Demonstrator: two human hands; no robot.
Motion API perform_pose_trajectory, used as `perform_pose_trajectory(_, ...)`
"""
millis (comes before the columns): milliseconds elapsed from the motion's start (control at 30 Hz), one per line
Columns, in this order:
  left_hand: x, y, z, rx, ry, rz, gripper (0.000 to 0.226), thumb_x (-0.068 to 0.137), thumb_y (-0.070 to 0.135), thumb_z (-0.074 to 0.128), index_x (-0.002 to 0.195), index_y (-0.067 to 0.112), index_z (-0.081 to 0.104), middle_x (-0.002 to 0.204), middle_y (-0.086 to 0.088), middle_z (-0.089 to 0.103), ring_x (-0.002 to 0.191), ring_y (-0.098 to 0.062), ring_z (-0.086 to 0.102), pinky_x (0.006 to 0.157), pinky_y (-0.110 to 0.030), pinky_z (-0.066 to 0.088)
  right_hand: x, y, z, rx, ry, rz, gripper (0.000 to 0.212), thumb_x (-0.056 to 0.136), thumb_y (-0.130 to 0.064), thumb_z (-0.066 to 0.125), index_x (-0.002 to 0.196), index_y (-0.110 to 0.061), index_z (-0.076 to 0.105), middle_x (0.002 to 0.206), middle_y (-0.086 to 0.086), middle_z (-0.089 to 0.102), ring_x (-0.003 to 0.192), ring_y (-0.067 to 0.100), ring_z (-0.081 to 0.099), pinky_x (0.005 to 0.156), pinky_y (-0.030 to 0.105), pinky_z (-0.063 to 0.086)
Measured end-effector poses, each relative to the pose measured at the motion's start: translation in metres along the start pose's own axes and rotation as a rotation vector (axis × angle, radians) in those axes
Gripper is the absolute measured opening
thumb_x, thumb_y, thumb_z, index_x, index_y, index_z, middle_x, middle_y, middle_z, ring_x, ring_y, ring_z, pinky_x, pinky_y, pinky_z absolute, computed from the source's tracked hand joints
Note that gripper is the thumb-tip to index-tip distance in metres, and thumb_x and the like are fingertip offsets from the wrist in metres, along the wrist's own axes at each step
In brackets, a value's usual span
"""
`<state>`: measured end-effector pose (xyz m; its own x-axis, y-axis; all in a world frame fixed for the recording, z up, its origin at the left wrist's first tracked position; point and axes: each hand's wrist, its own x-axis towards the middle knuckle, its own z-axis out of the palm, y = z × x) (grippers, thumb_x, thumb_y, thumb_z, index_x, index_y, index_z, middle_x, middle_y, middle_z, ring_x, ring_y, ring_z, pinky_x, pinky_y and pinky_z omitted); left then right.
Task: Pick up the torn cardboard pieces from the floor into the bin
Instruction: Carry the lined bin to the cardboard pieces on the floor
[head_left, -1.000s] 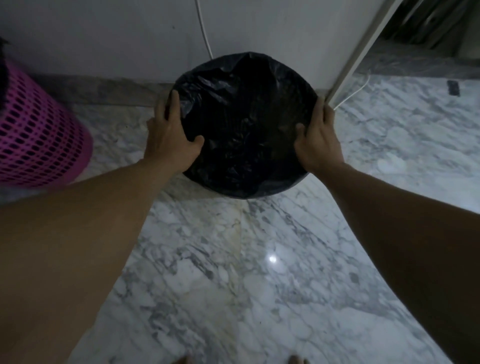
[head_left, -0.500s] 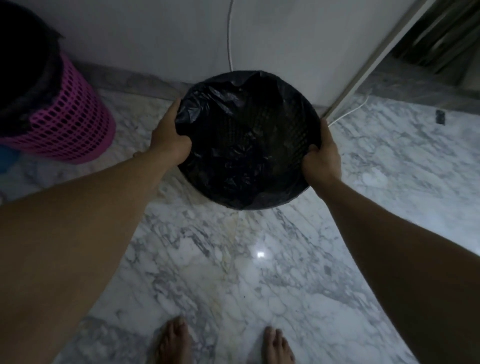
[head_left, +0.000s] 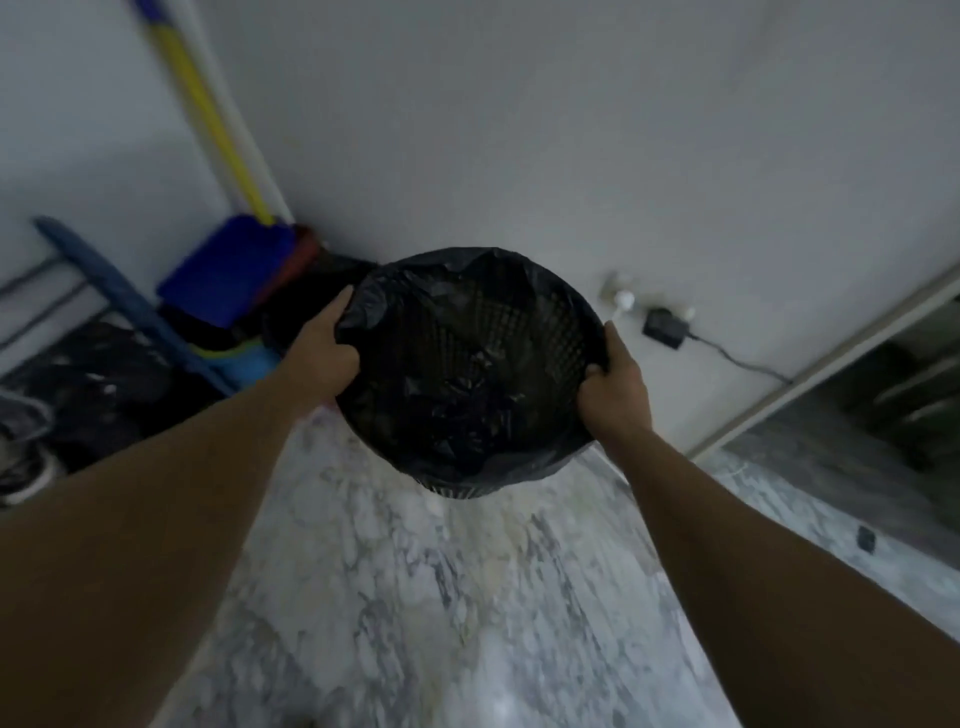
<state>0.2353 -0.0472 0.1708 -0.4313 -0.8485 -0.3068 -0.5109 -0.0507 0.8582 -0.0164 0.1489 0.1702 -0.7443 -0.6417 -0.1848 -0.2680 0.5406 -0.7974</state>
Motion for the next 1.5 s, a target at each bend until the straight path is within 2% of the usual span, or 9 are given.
perform_pose_trajectory(267, -0.112, 0.091, -0.188, -0.227, 0.304, -0.043, 0.082, 0.094, -0.011, 0.042, 0.159, 0.037, 0.026, 0.141, 0.01, 0.044, 0.128, -0.021, 0.048, 0.107, -0.038, 0.047, -0.045, -0.227, 0.017, 0.05, -0.166, -0.264, 0.065, 0.098, -0.007, 0.038, 0.159, -0.023, 0.024, 0.16, 0.002, 0.036, 0.145, 0.027, 0.035, 0.12, 0.042, 0.028)
perform_pose_trajectory(400, -0.178, 0.105, -0.29, -0.292, 0.469, -0.036, 0.084, 0.085, -0.021, 0.039, 0.149, 0.035, 0.044, 0.139, 0.006, 0.049, 0.124, -0.021, 0.049, 0.081, -0.026, 0.051, -0.095, -0.331, 0.047, 0.089, -0.28, -0.381, 0.061, 0.1, -0.006, 0.041, 0.158, -0.017, 0.027, 0.158, 0.004, 0.038, 0.144, 0.026, 0.037, 0.121, 0.042, 0.028)
perform_pose_trajectory(567, -0.268, 0.1, -0.384, -0.362, 0.639, -0.059, 0.084, 0.089, -0.02, 0.039, 0.154, 0.033, 0.038, 0.134, 0.003, 0.048, 0.116, -0.021, 0.048, 0.085, -0.028, 0.049, -0.156, -0.428, 0.091, 0.166, -0.451, -0.487, 0.056, 0.102, -0.008, 0.048, 0.156, -0.015, 0.033, 0.157, 0.006, 0.04, 0.141, 0.024, 0.041, 0.119, 0.043, 0.031)
perform_pose_trajectory(767, -0.383, 0.072, -0.471, -0.508, 0.83, -0.128, 0.089, 0.086, -0.012, 0.041, 0.149, 0.05, 0.04, 0.146, 0.004, 0.052, 0.119, -0.024, 0.056, 0.083, -0.04, 0.06, -0.243, -0.519, 0.159, 0.193, -0.75, -0.611, 0.055, 0.104, -0.01, 0.05, 0.156, -0.017, 0.034, 0.158, 0.005, 0.039, 0.141, 0.022, 0.04, 0.119, 0.039, 0.032)
perform_pose_trajectory(867, -0.445, 0.071, -0.499, -0.483, 1.01, -0.148, 0.087, 0.089, -0.016, 0.044, 0.155, 0.04, 0.037, 0.143, 0.005, 0.048, 0.127, -0.024, 0.049, 0.072, -0.028, 0.053, -0.291, -0.556, 0.192, 0.187, -0.903, -0.691, 0.053, 0.106, -0.008, 0.044, 0.157, -0.016, 0.031, 0.159, 0.006, 0.037, 0.142, 0.026, 0.039, 0.115, 0.035, 0.033)
perform_pose_trajectory(967, -0.509, 0.065, -0.512, -0.543, 1.201, -0.148, 0.085, 0.092, -0.018, 0.046, 0.158, 0.033, 0.033, 0.157, 0.0, 0.039, 0.141, -0.03, 0.039, 0.093, -0.033, 0.05, -0.35, -0.59, 0.218, 0.21, -1.045, -0.735, 0.054, 0.106, -0.008, 0.043, 0.158, -0.017, 0.031, 0.159, 0.003, 0.037, 0.141, 0.025, 0.041, 0.108, 0.03, 0.036)
perform_pose_trajectory(1033, -0.556, 0.057, -0.509, -0.592, 1.321, -0.122, 0.082, 0.093, -0.018, 0.046, 0.159, 0.03, 0.031, 0.157, -0.001, 0.038, 0.142, -0.027, 0.038, 0.1, -0.033, 0.044, -0.395, -0.607, 0.229, 0.224, -1.164, -0.762, 0.054, 0.107, -0.008, 0.043, 0.158, -0.019, 0.031, 0.158, 0.001, 0.037, 0.142, 0.026, 0.04, 0.115, 0.039, 0.035)
perform_pose_trajectory(1267, -0.718, 0.033, -0.443, -0.798, 1.776, -0.085, 0.07, 0.103, -0.004, 0.046, 0.16, 0.033, 0.027, 0.142, -0.001, 0.048, 0.117, -0.026, 0.054, 0.075, -0.031, 0.053, -0.571, -0.613, 0.239, 0.126, -1.553, -0.891, 0.051, 0.108, -0.017, 0.042, 0.157, -0.028, 0.032, 0.147, -0.002, 0.047, 0.131, 0.026, 0.049, 0.114, 0.044, 0.038)
perform_pose_trajectory(1500, -0.897, 0.011, -0.325, -0.817, 2.203, -0.112, 0.067, 0.1, -0.008, 0.047, 0.156, 0.028, 0.036, 0.141, -0.008, 0.054, 0.115, -0.027, 0.055, 0.084, -0.032, 0.05, -0.768, -0.541, 0.206, -0.018, -1.904, -0.931, 0.051, 0.108, -0.02, 0.044, 0.154, -0.041, 0.033, 0.158, 0.001, 0.039, 0.14, 0.032, 0.042, 0.111, 0.058, 0.039)
